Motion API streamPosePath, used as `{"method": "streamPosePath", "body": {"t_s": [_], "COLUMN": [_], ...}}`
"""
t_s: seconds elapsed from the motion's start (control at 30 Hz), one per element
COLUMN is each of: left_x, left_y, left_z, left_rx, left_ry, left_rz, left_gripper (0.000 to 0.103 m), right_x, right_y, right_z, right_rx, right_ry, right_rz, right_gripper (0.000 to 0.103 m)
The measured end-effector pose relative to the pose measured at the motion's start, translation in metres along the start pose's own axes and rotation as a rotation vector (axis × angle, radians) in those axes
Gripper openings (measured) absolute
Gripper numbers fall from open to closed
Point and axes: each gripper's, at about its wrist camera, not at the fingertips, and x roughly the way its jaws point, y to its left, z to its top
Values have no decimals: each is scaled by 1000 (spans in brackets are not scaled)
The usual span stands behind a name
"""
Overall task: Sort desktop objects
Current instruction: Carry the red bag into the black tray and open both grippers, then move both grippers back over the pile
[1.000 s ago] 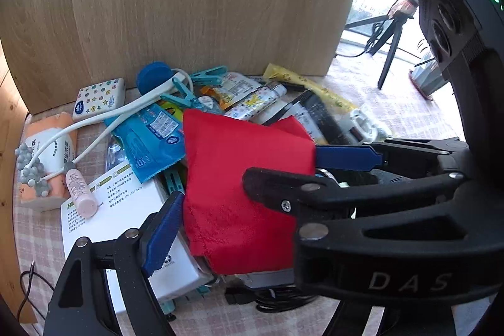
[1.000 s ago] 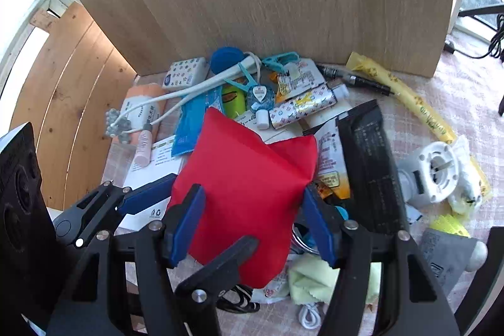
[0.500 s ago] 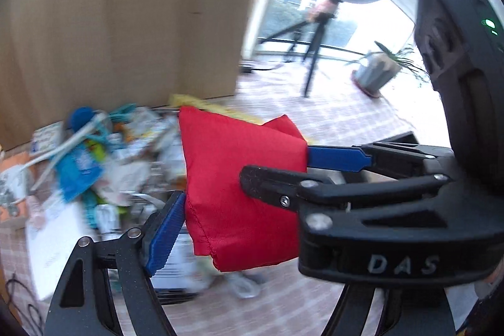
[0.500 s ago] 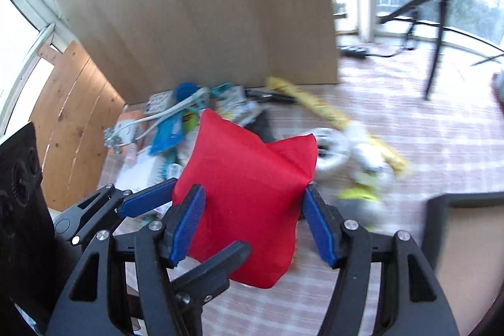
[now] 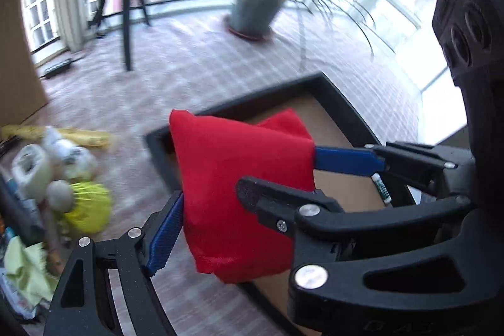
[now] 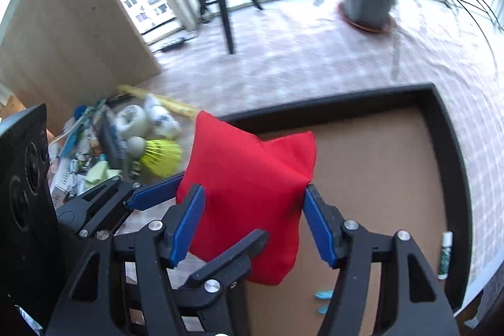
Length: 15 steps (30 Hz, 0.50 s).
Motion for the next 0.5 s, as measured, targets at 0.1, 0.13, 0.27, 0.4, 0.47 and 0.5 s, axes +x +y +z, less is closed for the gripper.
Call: {"method": "streamPosePath", "body": {"t_s": [0.1, 0.13, 0.27, 0.4, 0.47, 0.5], "left_x": [10, 10, -5, -37, -55, -64], "left_y": [-14, -13, 14, 48, 65, 74], "left_z": [-6, -8, -18, -33, -44, -51], "left_rx": [49, 53, -11, -80, -106, -115], "left_ry": [32, 33, 16, -24, -40, -48], "left_rz": [40, 56, 89, 113, 134, 145], "left_gripper": [73, 73, 69, 68, 68, 68], "right_x": [-6, -9, -21, -24, -23, -21], "right_y": [-18, -23, -21, 3, 20, 28], "right_z": [-5, -6, -9, -12, -14, -14], "right_rx": [-3, -16, -95, -196, -237, -253], "right_ry": [-14, -31, -138, -199, -217, -213], "right_rz": [-65, -99, -230, -252, -228, -209], "right_gripper": [63, 63, 63, 63, 63, 63]}}
